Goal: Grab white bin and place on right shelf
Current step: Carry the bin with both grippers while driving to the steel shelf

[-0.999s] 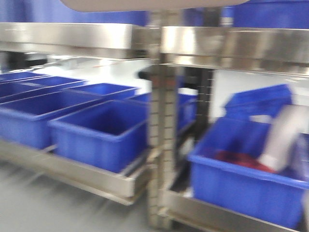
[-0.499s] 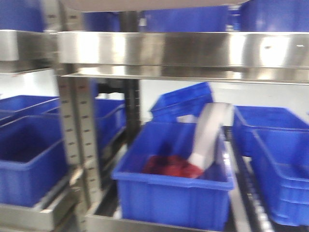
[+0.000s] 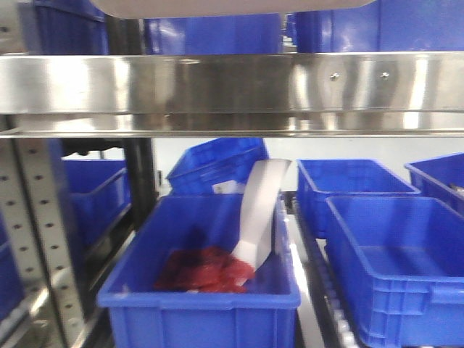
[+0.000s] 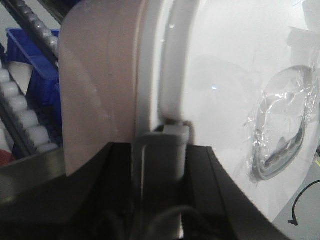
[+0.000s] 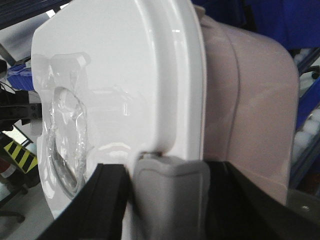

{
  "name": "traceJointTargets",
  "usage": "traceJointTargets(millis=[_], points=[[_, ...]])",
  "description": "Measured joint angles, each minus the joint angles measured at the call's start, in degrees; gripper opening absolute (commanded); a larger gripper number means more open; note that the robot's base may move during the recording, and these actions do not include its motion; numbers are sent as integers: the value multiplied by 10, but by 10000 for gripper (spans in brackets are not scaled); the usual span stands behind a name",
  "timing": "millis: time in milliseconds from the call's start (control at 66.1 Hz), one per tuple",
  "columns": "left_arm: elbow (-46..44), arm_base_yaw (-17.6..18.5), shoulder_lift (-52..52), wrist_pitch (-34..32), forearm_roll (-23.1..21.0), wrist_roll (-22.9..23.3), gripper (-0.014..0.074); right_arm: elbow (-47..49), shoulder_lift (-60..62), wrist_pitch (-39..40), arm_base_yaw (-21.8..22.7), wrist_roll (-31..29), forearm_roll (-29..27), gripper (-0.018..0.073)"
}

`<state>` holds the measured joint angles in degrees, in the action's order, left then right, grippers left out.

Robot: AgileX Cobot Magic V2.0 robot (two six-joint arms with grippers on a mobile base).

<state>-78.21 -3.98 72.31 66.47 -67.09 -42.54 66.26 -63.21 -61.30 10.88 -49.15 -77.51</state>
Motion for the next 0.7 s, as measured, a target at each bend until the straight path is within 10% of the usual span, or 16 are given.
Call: traceJointTargets(millis=[696], points=[[0,0,0,0,0,0,-118,0,0,0,0,0,0,69]])
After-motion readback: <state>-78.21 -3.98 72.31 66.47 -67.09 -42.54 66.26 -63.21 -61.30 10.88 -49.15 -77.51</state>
